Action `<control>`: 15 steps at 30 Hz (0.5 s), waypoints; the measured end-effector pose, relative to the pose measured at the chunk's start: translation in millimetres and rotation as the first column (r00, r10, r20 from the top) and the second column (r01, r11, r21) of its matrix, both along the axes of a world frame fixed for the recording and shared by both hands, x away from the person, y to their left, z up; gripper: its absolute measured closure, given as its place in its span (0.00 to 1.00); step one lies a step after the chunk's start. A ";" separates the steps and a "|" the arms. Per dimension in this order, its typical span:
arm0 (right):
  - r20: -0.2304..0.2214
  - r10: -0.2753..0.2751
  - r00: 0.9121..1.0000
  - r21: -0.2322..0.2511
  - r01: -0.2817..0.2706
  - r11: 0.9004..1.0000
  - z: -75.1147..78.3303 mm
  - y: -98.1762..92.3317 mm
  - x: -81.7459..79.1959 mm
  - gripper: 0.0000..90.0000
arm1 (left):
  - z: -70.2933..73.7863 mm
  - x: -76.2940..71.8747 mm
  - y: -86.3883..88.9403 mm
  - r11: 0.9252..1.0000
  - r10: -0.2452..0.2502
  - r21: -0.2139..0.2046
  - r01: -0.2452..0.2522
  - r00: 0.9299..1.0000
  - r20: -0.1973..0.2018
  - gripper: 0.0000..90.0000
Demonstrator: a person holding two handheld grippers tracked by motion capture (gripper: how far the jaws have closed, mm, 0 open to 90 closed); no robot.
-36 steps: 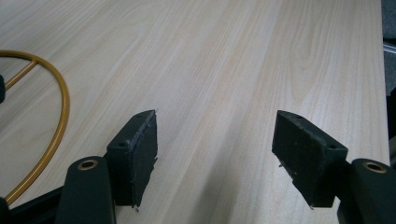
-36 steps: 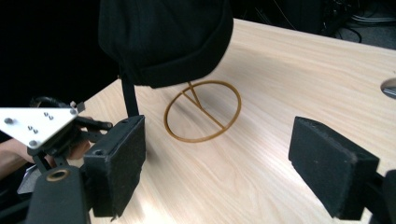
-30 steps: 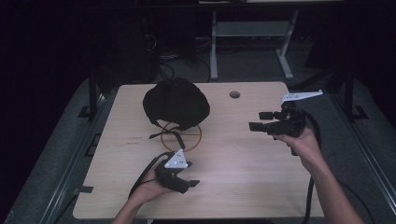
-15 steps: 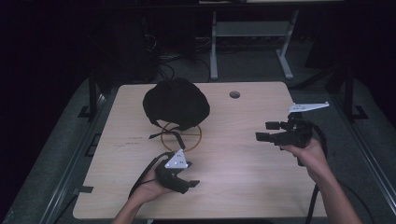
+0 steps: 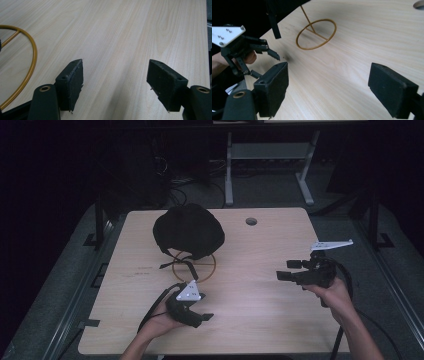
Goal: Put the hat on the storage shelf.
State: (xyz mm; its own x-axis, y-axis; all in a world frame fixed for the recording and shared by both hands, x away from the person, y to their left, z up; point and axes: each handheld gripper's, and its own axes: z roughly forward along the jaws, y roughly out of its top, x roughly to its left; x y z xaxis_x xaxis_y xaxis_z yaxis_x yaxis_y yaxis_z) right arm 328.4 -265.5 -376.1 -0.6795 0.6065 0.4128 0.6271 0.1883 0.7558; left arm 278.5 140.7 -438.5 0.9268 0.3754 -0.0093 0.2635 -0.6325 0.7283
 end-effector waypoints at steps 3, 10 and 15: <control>-0.011 0.000 1.000 0.000 0.000 1.000 -6.2 -1.0 -3.0 0.18 | -0.1 -0.1 0.1 1.000 0.005 -0.006 -0.005 1.000 0.002 0.33; -0.029 -0.010 1.000 -0.001 0.010 1.000 -19.5 -7.2 -9.1 0.18 | -0.4 -0.1 0.4 1.000 0.004 -0.009 -0.004 1.000 0.004 0.33; -0.041 -0.022 0.999 0.006 0.022 1.000 -27.2 -13.2 -14.1 0.18 | -0.8 -0.1 0.3 1.000 0.004 -0.008 -0.004 1.000 0.003 0.33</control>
State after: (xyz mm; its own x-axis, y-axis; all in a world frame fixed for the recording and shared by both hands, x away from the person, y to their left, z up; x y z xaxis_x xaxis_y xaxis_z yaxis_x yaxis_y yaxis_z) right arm 314.4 -278.7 -403.2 -0.6483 0.6184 0.4441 0.6618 0.1693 0.7303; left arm 278.4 141.0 -439.3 0.9252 0.3794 -0.0092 0.2638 -0.6254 0.7343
